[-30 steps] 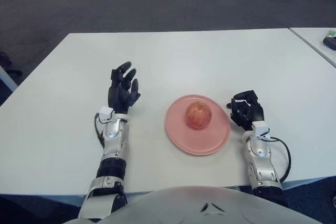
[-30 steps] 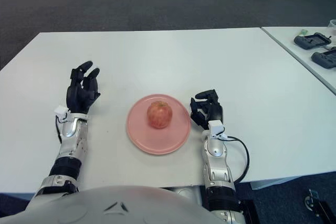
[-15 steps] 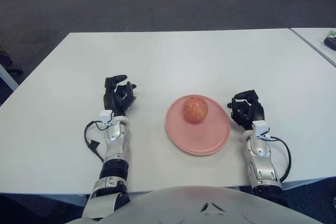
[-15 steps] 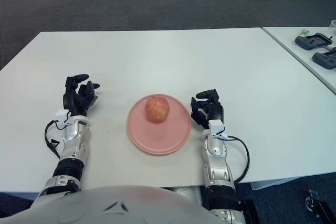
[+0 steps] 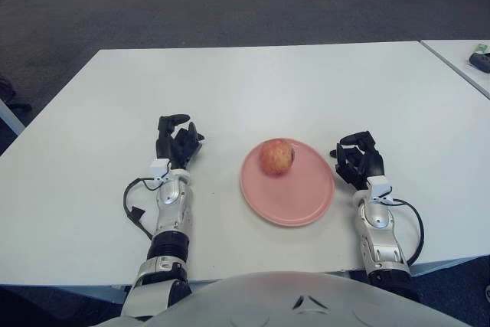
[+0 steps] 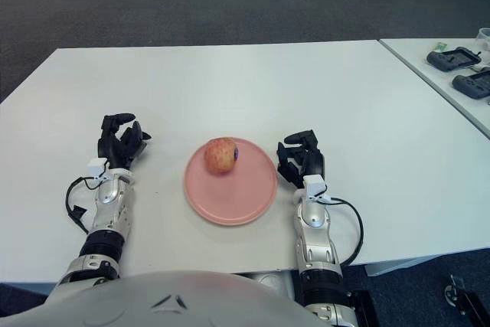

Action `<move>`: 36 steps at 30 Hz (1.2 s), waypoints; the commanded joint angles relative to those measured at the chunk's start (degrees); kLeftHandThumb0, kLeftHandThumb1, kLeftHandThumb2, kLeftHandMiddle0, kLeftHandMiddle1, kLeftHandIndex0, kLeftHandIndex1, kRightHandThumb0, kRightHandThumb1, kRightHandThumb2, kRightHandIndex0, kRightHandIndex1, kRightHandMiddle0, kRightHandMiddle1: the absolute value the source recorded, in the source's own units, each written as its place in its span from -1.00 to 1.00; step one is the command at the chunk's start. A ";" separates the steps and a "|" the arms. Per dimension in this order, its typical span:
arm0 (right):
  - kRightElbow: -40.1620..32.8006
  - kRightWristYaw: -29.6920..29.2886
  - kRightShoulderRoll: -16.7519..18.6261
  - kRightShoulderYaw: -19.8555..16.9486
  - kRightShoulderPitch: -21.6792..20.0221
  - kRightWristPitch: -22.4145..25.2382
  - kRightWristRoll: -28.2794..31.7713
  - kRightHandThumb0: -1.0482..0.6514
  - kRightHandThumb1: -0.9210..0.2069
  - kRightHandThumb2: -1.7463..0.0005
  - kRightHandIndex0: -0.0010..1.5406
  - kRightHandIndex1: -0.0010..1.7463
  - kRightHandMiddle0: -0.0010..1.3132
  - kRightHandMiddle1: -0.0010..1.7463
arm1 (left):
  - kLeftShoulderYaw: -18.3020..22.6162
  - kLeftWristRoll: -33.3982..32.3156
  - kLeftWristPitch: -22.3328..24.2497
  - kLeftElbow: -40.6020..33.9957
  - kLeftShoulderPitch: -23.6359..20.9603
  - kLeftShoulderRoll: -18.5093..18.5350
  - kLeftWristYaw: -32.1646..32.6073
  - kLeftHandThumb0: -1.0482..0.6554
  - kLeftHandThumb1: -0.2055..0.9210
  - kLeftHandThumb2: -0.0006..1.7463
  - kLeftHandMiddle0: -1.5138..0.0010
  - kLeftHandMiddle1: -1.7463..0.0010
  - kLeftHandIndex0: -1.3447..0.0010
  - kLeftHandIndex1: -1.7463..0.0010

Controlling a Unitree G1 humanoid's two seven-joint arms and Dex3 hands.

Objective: Put the apple into the plate.

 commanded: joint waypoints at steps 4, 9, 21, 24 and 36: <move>1.06 0.36 0.03 -0.14 -0.92 -1.01 0.64 -0.19 -0.78 0.20 -0.23 0.37 -0.59 1.00 | -0.31 0.93 1.71 3.12 2.76 -0.62 0.53 -0.23 0.49 0.06 -0.22 -1.00 0.45 -1.00; 1.00 0.36 0.09 -0.08 -0.81 -1.00 0.63 -0.19 -0.76 0.19 -0.23 0.38 -0.59 1.00 | -0.70 1.87 2.12 3.59 3.04 -0.36 0.73 -0.24 0.43 0.11 -0.23 -1.00 0.42 -1.00; 0.70 -0.08 0.43 -0.09 -0.63 -1.05 0.47 -0.20 -0.75 0.18 -0.23 0.39 -0.58 1.00 | -2.23 5.66 2.60 3.59 3.45 1.04 2.09 -0.25 0.38 0.16 -0.24 -1.00 0.38 -1.00; 0.79 0.12 0.38 -0.12 -0.64 -1.24 0.66 -0.20 -0.75 0.18 -0.23 0.39 -0.58 1.00 | -3.10 7.33 2.63 3.19 3.79 1.78 2.31 -0.25 0.35 0.18 -0.25 -1.00 0.37 -1.00; 0.92 0.26 0.30 -0.07 -0.62 -1.55 0.54 -0.20 -0.74 0.17 -0.23 0.39 -0.58 1.00 | -5.34 10.58 2.99 2.33 4.94 4.38 1.48 -0.26 0.29 0.23 -0.30 -1.00 0.33 -1.00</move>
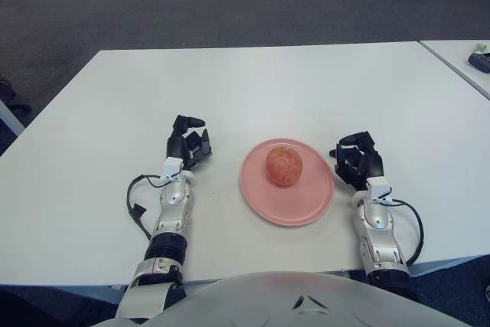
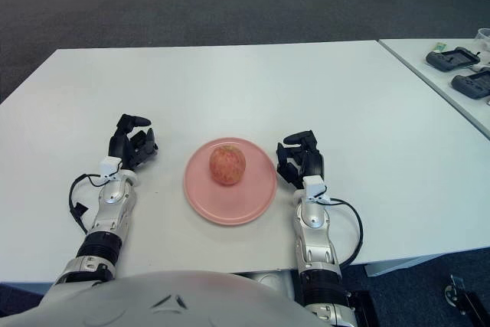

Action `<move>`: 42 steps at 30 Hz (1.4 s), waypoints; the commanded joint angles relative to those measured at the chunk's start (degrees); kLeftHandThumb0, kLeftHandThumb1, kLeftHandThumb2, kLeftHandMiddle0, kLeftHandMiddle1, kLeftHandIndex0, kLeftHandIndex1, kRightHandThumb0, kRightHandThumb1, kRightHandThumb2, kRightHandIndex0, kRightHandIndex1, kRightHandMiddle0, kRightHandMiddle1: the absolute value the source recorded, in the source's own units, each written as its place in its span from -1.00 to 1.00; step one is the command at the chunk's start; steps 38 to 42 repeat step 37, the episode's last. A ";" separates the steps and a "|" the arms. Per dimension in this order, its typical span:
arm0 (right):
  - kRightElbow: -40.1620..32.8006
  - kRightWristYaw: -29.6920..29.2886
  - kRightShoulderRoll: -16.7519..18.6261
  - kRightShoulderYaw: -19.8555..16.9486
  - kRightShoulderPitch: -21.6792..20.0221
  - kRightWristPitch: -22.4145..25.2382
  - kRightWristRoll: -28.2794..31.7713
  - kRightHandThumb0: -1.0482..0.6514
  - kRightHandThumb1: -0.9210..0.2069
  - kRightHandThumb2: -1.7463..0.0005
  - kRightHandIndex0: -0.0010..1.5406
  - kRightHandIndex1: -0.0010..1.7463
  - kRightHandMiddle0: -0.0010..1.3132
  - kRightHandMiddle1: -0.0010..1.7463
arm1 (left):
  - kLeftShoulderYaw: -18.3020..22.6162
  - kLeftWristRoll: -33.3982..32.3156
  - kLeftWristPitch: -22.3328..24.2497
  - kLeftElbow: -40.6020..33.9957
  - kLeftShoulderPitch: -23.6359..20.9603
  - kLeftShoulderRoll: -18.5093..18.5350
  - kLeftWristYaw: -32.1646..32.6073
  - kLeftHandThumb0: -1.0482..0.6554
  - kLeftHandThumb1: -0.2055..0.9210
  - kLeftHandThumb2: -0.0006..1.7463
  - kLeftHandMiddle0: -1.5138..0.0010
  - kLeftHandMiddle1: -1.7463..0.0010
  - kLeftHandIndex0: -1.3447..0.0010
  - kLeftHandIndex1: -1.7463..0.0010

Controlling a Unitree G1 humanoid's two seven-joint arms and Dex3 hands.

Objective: Put the apple into the plate.

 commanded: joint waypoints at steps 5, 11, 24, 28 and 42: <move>0.23 -0.12 0.23 -0.04 -0.51 -0.45 0.18 -0.20 -0.75 0.18 -0.23 0.39 -0.58 1.00 | -0.58 0.57 2.92 2.02 3.52 1.12 -0.22 -0.26 0.29 0.23 -0.31 -1.00 0.33 -1.00; 0.19 -0.27 0.26 -0.04 -0.44 -0.31 0.06 -0.20 -0.75 0.18 -0.23 0.39 -0.58 1.00 | -0.97 0.58 3.71 1.41 3.82 1.58 -0.50 -0.26 0.28 0.23 -0.35 -1.00 0.32 -1.00; -0.15 -0.66 0.18 0.03 -0.05 0.83 -0.43 -0.20 -0.73 0.15 -0.23 0.38 -0.57 1.00 | -1.40 -0.01 3.70 0.67 4.17 2.02 -1.50 -0.26 0.26 0.25 -0.33 -1.00 0.31 -1.00; -0.09 -0.64 0.14 0.05 0.02 0.85 -0.49 -0.20 -0.74 0.16 -0.23 0.38 -0.57 1.00 | -1.36 0.03 3.75 0.46 4.20 1.98 -1.46 -0.26 0.26 0.25 -0.31 -1.00 0.31 -1.00; 0.09 -0.47 0.02 0.06 0.12 0.83 -0.44 -0.20 -0.74 0.17 -0.24 0.38 -0.58 1.00 | -1.35 -0.06 4.14 0.09 4.26 1.91 -1.52 -0.26 0.30 0.22 -0.28 -1.00 0.33 -1.00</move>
